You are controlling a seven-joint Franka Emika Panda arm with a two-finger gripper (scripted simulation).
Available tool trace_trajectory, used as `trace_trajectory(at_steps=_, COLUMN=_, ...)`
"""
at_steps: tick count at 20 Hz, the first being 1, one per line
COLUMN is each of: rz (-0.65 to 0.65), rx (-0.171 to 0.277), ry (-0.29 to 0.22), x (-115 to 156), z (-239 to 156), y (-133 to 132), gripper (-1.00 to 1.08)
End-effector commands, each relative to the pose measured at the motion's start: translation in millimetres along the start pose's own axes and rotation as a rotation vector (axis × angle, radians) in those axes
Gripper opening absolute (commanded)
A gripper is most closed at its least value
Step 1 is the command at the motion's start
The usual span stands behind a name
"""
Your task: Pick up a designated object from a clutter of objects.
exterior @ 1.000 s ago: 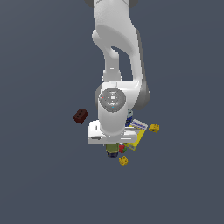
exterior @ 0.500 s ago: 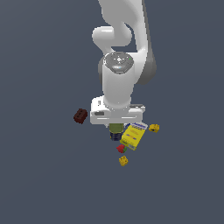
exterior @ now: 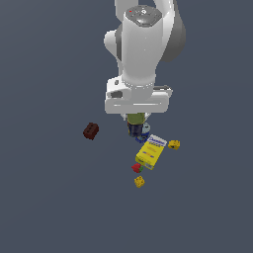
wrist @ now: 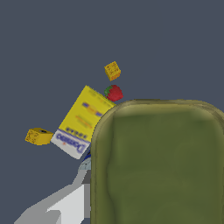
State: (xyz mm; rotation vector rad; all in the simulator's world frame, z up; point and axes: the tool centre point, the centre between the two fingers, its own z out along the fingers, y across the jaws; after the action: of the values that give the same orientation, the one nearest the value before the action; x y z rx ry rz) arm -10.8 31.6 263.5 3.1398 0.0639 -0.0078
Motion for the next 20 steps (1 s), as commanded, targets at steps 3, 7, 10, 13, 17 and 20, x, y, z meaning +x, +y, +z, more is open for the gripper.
trace_trajectory(at_steps=3, rz=0.0, rx=0.0, ry=0.004, x=-24.4, z=-38.8, y=-8.4, gripper=-1.0)
trace_trajectory(at_steps=7, rz=0.0, rx=0.0, ry=0.004, x=-46.0, z=-71.6, y=-15.8, gripper=-1.0)
trace_trajectory(at_steps=10, rz=0.0, rx=0.0, ry=0.005, x=-60.1, z=-93.6, y=-20.8, gripper=-1.0)
trace_trajectory(at_steps=13, rz=0.0, rx=0.0, ry=0.005, x=-71.7, z=-112.2, y=-25.1, gripper=-1.0)
trace_trajectory(at_steps=17, rz=0.0, rx=0.001, ry=0.005, x=-83.2, z=-131.4, y=-29.3, gripper=-1.0)
trace_trajectory(at_steps=20, rz=0.0, rx=0.001, ry=0.005, x=-88.6, z=-140.8, y=-31.5, gripper=-1.0)
